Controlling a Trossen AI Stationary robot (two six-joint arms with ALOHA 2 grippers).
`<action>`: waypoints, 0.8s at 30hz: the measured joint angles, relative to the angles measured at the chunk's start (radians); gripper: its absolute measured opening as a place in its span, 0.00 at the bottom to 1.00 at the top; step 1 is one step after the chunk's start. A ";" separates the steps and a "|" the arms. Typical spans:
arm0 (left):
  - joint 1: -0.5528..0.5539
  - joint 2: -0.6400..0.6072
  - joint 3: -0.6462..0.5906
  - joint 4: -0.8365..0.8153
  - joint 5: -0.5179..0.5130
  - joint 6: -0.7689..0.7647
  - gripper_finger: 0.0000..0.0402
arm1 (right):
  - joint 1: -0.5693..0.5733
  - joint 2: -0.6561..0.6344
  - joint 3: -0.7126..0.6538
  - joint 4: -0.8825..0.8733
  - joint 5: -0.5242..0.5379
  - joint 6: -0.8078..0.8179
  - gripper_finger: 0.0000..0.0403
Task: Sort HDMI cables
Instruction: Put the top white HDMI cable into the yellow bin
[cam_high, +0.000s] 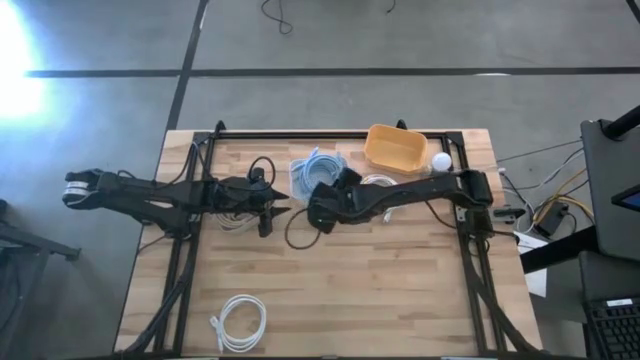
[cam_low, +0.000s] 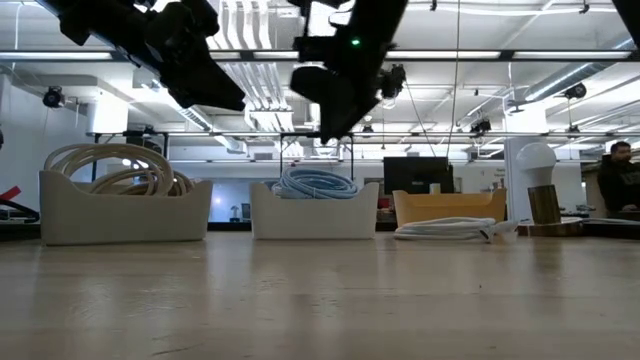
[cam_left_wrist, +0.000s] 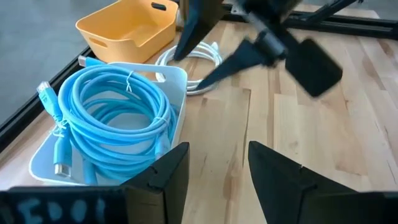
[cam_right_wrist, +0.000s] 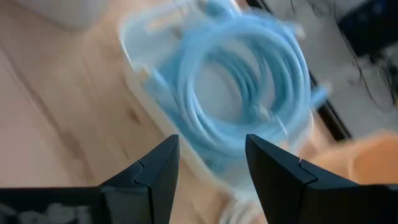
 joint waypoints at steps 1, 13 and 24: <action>0.000 0.000 0.000 -0.003 0.000 0.000 0.42 | 0.005 -0.015 -0.012 -0.034 0.002 0.034 0.45; 0.000 0.000 0.000 -0.006 0.007 0.014 0.42 | 0.038 -0.255 -0.333 -0.121 -0.075 0.366 0.45; 0.000 0.000 0.000 -0.002 0.006 0.047 0.42 | 0.017 -0.349 -0.689 0.136 -0.194 0.464 0.45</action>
